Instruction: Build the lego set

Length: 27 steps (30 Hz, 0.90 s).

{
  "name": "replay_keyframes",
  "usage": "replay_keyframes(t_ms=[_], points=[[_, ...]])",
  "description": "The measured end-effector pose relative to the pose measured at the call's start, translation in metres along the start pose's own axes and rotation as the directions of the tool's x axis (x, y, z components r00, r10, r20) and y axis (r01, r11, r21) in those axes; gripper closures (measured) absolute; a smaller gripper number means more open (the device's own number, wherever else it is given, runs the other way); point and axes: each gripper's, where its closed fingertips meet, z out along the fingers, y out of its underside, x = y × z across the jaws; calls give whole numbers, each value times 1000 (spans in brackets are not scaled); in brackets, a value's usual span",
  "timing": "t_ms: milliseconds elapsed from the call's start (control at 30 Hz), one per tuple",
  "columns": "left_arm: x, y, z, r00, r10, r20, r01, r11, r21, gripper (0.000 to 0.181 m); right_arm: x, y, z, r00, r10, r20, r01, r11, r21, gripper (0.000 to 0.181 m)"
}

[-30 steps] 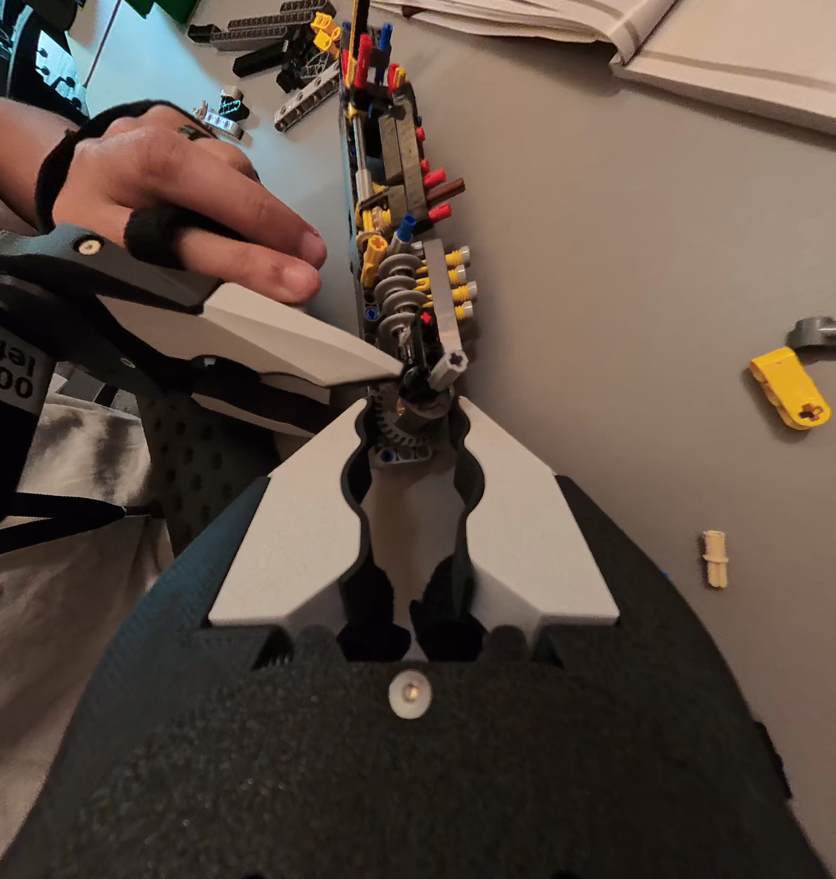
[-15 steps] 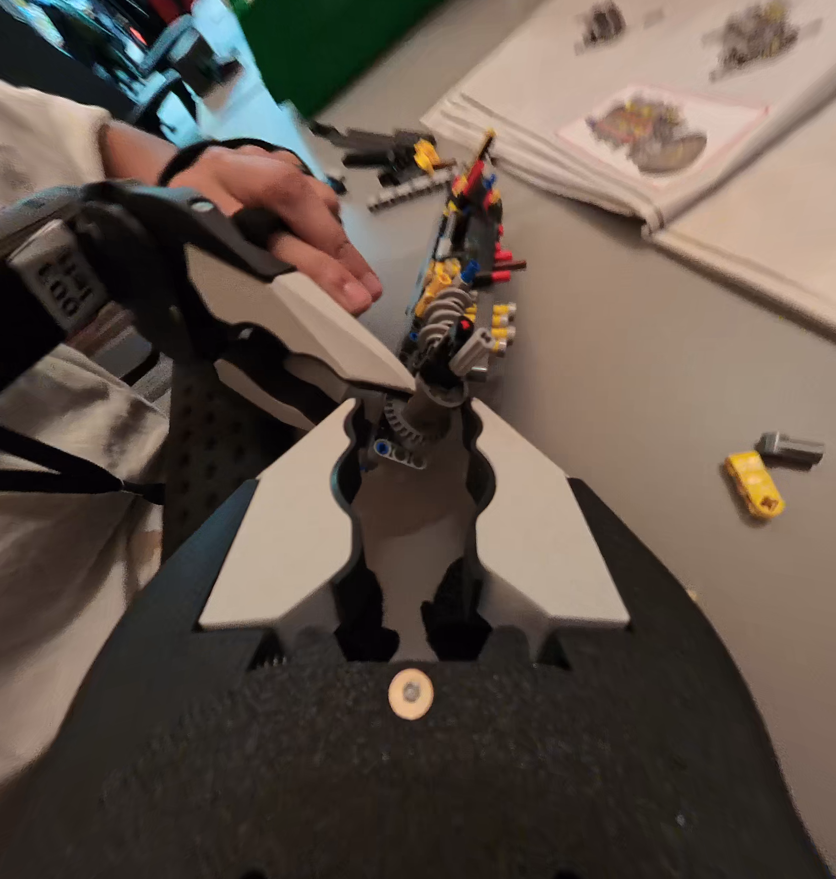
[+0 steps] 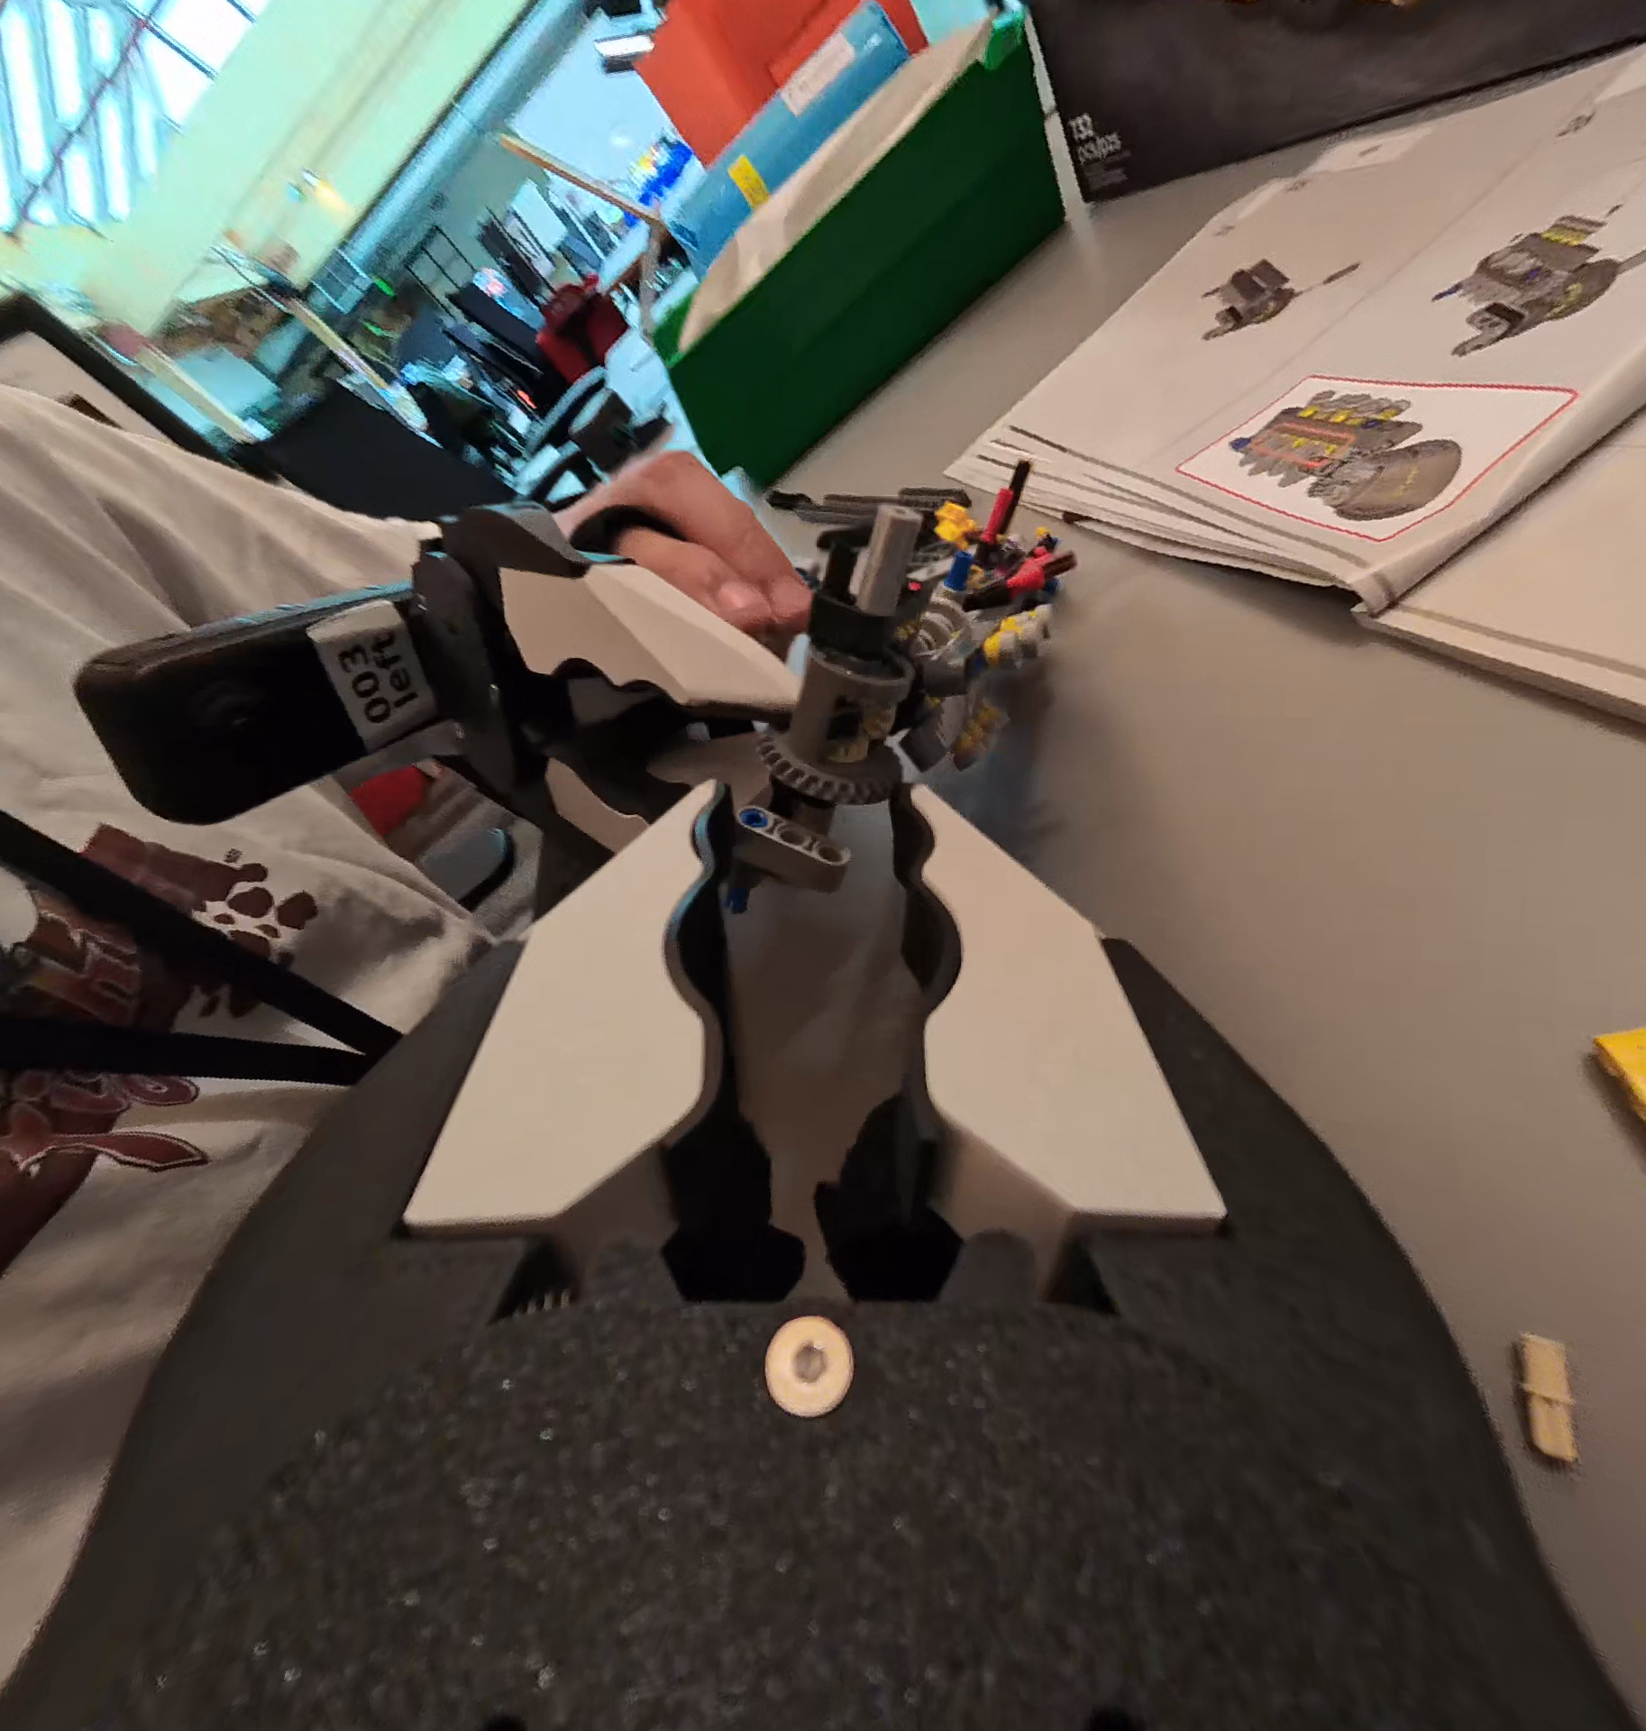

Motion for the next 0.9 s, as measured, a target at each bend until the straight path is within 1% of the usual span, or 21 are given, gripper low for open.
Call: replay_keyframes(t_ms=[67, 133, 267, 333, 433, 600, 767, 833, 900], points=[[-3, -2, -3, 1000, -1, 2, 1, 1000, -6, 151, -3, -2, 1, 999, -30, -25, 29, 999, -22, 147], [-7, -5, -6, 999, -36, 4, 36, 999, -6, 152, -9, -6, 2, 998, -52, -25, 51, 998, -32, 145], [-18, -8, -11, 991, -131, -6, 131, 991, 8, 152, -15, -15, 3, 987, -159, -23, 160, 987, 14, 140], [-20, -9, -13, 991, -135, -6, 136, 991, 16, 152, -18, -17, 3, 990, -143, -16, 143, 990, 17, 140], [-18, -10, -15, 996, -89, 9, 89, 996, 15, 152, -19, -15, 4, 994, -111, -22, 110, 993, -30, 142], [-19, -11, -17, 998, -58, 23, 58, 998, 16, 152, -20, -14, 5, 987, -147, -72, 140, 986, -90, 143], [-17, -11, -18, 999, -37, 23, 37, 999, 7, 152, -20, -12, 7, 987, -140, -84, 129, 984, -122, 143], [-17, -12, -19, 997, -71, 5, 71, 997, 18, 152, -20, -12, 6, 988, -137, -76, 128, 985, -116, 143], [-21, -14, -20, 992, -124, -7, 124, 992, 38, 152, -24, -16, 5, 982, -180, -60, 175, 981, -90, 139]])
